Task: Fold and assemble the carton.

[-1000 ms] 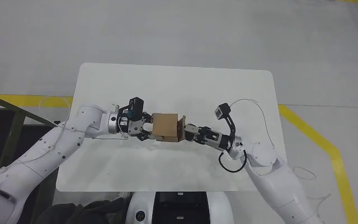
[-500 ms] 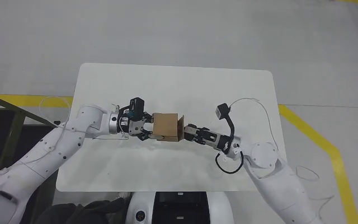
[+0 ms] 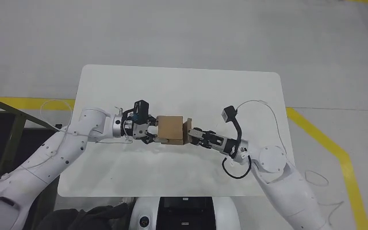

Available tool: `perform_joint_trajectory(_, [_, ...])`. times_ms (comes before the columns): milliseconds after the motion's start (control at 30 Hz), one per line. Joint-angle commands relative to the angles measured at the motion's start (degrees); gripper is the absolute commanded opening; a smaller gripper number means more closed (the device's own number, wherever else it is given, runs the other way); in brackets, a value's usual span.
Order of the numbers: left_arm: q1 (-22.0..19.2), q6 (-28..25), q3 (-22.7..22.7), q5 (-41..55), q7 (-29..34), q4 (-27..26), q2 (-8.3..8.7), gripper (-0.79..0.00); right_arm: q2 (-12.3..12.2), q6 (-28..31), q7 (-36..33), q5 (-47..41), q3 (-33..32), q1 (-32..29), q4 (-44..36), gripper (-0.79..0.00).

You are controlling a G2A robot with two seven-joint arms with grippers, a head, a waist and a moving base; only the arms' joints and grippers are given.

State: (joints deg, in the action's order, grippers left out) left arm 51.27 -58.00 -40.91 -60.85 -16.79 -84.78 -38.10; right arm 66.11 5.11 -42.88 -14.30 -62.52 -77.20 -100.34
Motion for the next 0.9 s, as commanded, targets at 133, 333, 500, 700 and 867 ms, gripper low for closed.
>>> perform_joint_trajectory(133, [0.53, 0.00, -0.81, -0.21, 0.49, -0.33, -0.21, -0.416, -0.02, -1.04, 1.15, 1.49, 0.09, 0.21, -0.11, -0.576])
perform_joint_trajectory(333, [1.32, 0.36, -1.95, -0.84, 1.36, -0.73, -0.41, -0.416, -0.03, -1.90, 2.26, 3.50, 0.43, 0.21, -0.66, -0.570])
perform_joint_trajectory(500, [2.28, 2.03, -2.70, -1.62, 3.03, -1.46, -0.69, -0.413, -0.02, -2.48, 3.13, 4.30, 0.59, 0.13, -1.06, -0.573])
perform_joint_trajectory(700, [3.35, 2.63, -3.67, -1.87, 4.48, -2.86, -0.96, -0.413, -0.03, -3.73, 4.01, 5.75, 0.73, 0.12, -1.64, -0.616])
perform_joint_trajectory(867, [4.27, 2.23, -5.04, -2.21, 4.21, -3.49, -0.98, -0.419, -0.04, -4.69, 5.21, 6.33, 0.53, -0.06, -1.74, -0.656])
